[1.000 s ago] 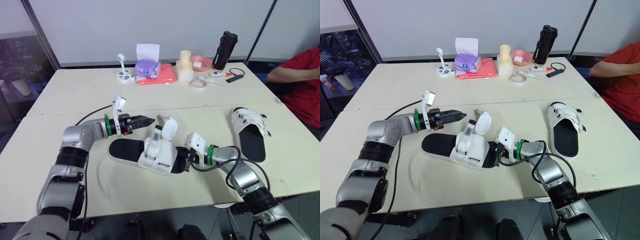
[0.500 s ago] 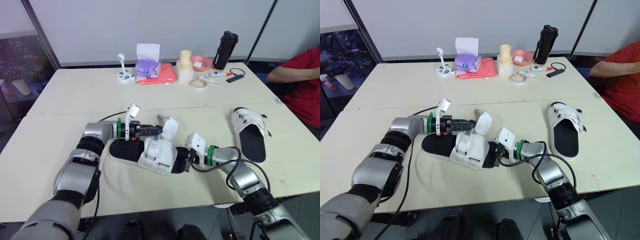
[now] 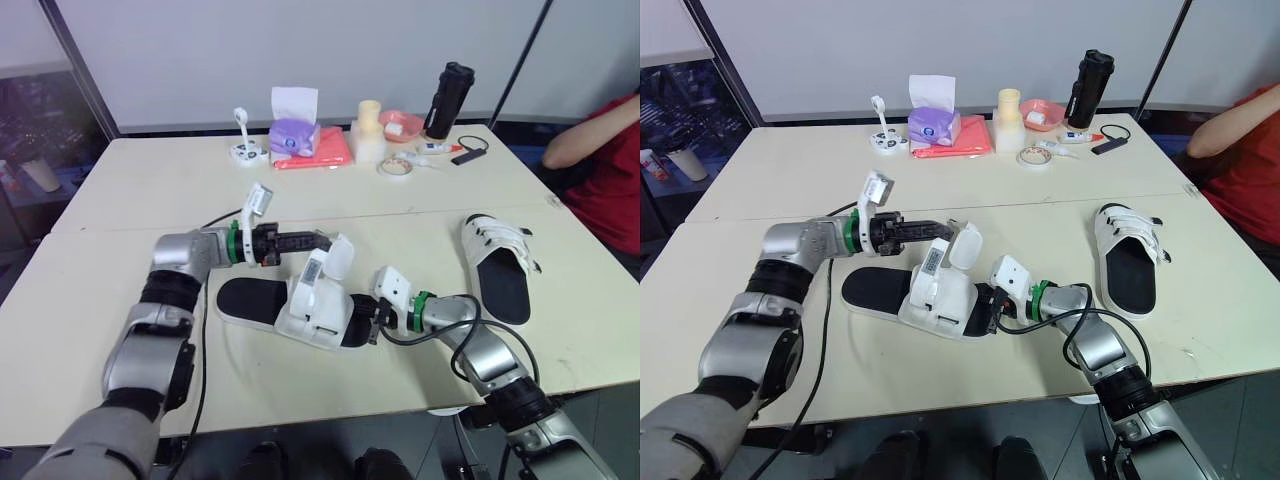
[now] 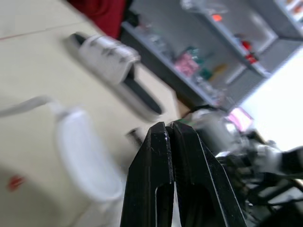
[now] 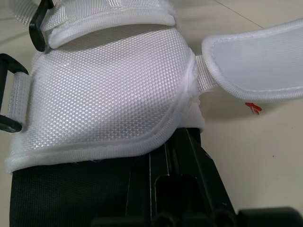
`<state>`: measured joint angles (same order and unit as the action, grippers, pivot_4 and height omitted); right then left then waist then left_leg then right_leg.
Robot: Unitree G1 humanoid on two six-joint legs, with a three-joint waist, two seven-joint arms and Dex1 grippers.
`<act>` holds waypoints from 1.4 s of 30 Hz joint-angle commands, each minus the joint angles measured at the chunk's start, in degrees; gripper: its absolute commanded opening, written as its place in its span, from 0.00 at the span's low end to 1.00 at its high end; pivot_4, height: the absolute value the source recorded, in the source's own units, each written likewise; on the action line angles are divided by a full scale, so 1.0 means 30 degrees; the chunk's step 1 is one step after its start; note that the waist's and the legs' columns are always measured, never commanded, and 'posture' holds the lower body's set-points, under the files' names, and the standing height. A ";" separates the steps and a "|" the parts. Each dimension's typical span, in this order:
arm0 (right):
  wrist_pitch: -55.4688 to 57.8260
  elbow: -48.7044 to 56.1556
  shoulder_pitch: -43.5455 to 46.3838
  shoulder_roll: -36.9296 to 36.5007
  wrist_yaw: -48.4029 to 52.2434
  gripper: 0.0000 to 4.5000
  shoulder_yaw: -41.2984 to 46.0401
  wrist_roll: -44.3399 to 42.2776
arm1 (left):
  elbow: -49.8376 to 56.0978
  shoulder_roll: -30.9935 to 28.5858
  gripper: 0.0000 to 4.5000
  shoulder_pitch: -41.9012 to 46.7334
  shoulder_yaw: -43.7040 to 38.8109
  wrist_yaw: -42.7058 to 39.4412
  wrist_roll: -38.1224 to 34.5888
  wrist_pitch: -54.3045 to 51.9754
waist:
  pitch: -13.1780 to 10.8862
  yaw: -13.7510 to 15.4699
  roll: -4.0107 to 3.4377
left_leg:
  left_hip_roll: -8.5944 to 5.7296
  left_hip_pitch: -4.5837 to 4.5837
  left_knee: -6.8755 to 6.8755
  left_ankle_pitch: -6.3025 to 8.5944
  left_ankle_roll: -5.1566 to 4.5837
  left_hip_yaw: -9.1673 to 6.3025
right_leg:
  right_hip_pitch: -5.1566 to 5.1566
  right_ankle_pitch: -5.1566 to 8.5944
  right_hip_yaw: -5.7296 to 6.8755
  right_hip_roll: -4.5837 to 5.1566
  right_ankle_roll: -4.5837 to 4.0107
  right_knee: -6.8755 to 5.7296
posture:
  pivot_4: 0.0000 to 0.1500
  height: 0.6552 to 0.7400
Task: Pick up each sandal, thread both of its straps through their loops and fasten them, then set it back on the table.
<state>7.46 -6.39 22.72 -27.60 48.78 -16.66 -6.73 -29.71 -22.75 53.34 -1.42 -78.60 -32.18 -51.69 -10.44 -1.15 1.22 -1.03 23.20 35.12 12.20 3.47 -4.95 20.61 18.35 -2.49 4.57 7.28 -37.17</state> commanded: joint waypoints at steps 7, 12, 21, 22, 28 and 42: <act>0.0855 -0.1831 -0.0926 -0.0260 -0.0103 0.00 -0.0779 0.1464 | 0.7936 0.0174 0.01 -0.2304 -0.3506 0.4144 -0.5373 -0.4761 | 0.0001 0.0050 0.0000 | 0.0003 -0.0019 0.0008 0.0000 0.0001 -0.0017 | -0.0023 -0.0001 0.0001 0.0007 -0.0003 0.0001 | 1.00 1.00; 0.0769 -0.2005 -0.0821 -0.0296 -0.0005 0.00 -0.0778 0.1518 | 0.9511 0.0489 0.01 -0.2469 -0.4198 0.5619 -0.7276 -0.5694 | -0.0001 0.0041 0.0004 | 0.0002 -0.0019 0.0007 0.0000 0.0002 -0.0013 | -0.0019 -0.0001 -0.0001 0.0007 -0.0003 0.0003 | 1.00 1.00; 0.0821 -0.1986 -0.0924 -0.0382 0.0042 0.00 -0.0798 0.1567 | 1.0744 0.0746 0.01 -0.2669 -0.4582 0.7389 -0.9676 -0.6449 | -0.0001 0.0042 0.0004 | 0.0002 -0.0021 0.0005 0.0000 0.0003 -0.0010 | -0.0020 -0.0001 -0.0002 0.0007 -0.0005 0.0007 | 1.00 1.00; 0.0825 -0.1988 -0.0927 -0.0382 0.0040 0.00 -0.0797 0.1568 | 1.0853 0.0723 0.01 -0.2655 -0.4593 0.7518 -0.9979 -0.6537 | -0.0001 0.0041 0.0004 | 0.0002 -0.0021 0.0005 0.0000 0.0003 -0.0010 | -0.0020 -0.0001 -0.0001 0.0006 -0.0005 0.0008 | 1.00 1.00; 0.0826 -0.2023 -0.0967 -0.0342 -0.0013 0.00 -0.0779 0.1597 | 1.1860 0.0670 0.01 -0.2722 -0.4447 0.8164 -1.1753 -0.7270 | -0.0001 0.0041 0.0004 | 0.0001 -0.0022 0.0004 0.0000 0.0004 -0.0010 | -0.0022 -0.0001 -0.0001 0.0006 -0.0006 0.0010 | 1.00 1.00; 0.0721 -0.1962 -0.1043 -0.0148 -0.0161 0.00 -0.0635 0.1645 | 1.4530 0.0336 0.01 -0.4670 -0.0661 0.7728 -1.1882 -0.7116 | 0.0000 0.0054 0.0004 | 0.0001 -0.0022 0.0005 0.0000 0.0005 -0.0005 | -0.0028 0.0002 -0.0007 0.0007 -0.0016 0.0023 | 1.00 1.00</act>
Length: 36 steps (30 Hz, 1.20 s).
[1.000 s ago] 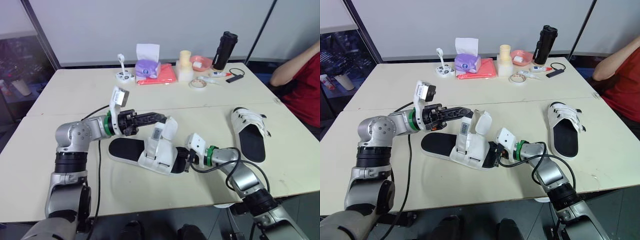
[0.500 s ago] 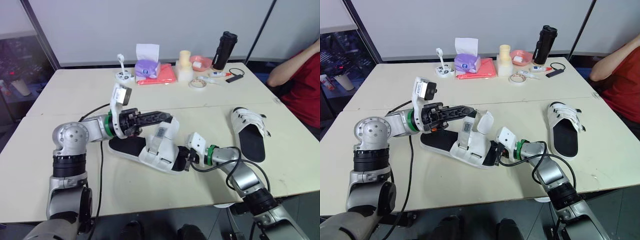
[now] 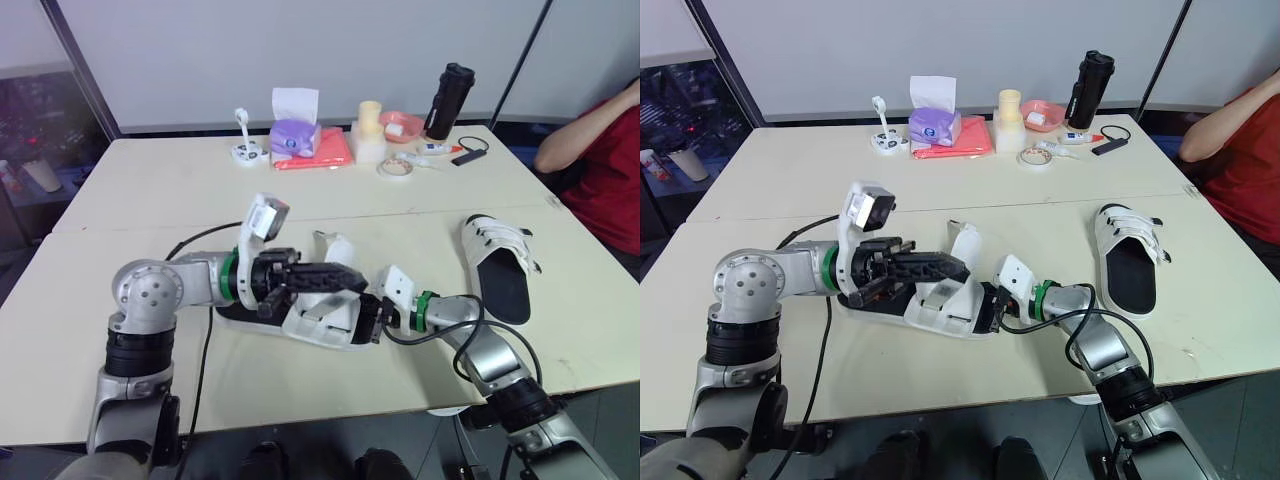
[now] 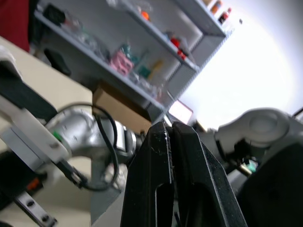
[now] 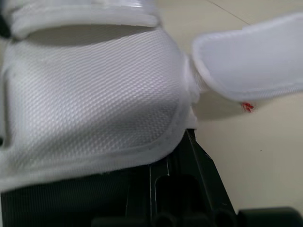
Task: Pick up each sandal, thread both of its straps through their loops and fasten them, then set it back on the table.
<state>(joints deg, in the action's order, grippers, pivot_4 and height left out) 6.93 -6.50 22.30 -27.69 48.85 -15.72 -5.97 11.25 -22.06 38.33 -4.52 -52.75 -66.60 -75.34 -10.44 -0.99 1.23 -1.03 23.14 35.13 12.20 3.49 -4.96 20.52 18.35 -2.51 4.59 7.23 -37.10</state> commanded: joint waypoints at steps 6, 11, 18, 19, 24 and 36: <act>0.0862 -0.1820 -0.1116 -0.0165 -0.0268 0.00 -0.0856 0.1411 | -0.2020 0.0947 0.01 0.1149 -0.0739 0.0647 -0.0445 0.1554 | 0.0003 0.0030 -0.0002 | 0.0000 -0.0002 -0.0002 0.0000 0.0000 -0.0003 | 0.0001 0.0002 0.0000 0.0000 -0.0003 0.0003 | 1.00 1.00; 0.0815 -0.1796 -0.1246 -0.0199 -0.0321 0.00 -0.0868 0.1448 | -0.3546 0.0741 0.01 0.0754 -0.0959 0.1005 0.0557 0.2443 | 0.0005 0.0019 -0.0004 | -0.0001 -0.0002 -0.0005 0.0000 -0.0001 -0.0001 | 0.0002 0.0001 0.0001 -0.0001 0.0000 0.0005 | 1.00 1.00; 0.0751 -0.1894 -0.1141 -0.0207 -0.0295 0.00 -0.0937 0.1482 | -0.5413 0.0703 0.01 0.0544 -0.1374 0.1158 0.1577 0.3711 | 0.0011 0.0022 0.0001 | -0.0002 -0.0016 -0.0002 0.0000 -0.0001 0.0000 | -0.0012 0.0000 0.0000 0.0001 0.0000 0.0006 | 1.00 1.00; 0.0749 -0.1907 -0.1126 -0.0220 -0.0277 0.00 -0.0943 0.1486 | -0.5783 0.0650 0.01 0.0557 -0.1397 0.1088 0.1810 0.3949 | 0.0011 0.0020 0.0000 | -0.0002 -0.0016 -0.0002 0.0000 -0.0001 0.0000 | -0.0012 0.0000 0.0000 0.0001 0.0000 0.0007 | 1.00 1.00; 0.0796 -0.1891 -0.1127 -0.0279 -0.0242 0.00 -0.0958 0.1507 | -0.7720 0.0575 0.01 0.0613 -0.1553 0.0921 0.3103 0.5151 | 0.0012 0.0023 0.0002 | -0.0003 -0.0018 -0.0003 0.0000 -0.0001 0.0000 | -0.0012 0.0000 0.0000 0.0000 0.0000 0.0007 | 1.00 1.00; 0.0784 -0.1964 -0.1169 -0.0222 -0.0329 0.00 -0.1012 0.1585 | -1.4079 0.0660 0.01 0.1909 -0.1339 -0.0600 0.7122 0.8995 | 0.0018 0.0023 0.0008 | -0.0004 -0.0017 -0.0005 0.0000 -0.0001 0.0001 | -0.0010 0.0000 0.0003 0.0000 0.0001 0.0009 | 1.00 1.00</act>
<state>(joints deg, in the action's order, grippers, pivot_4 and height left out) 6.25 -6.50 21.77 -27.58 48.21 -15.74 -5.77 -29.27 -20.14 42.00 -7.70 -53.63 -46.66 -50.81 -10.38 -0.92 1.26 -1.04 23.08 35.12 12.20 3.49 -4.96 20.49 18.35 -2.50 4.59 7.23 -37.08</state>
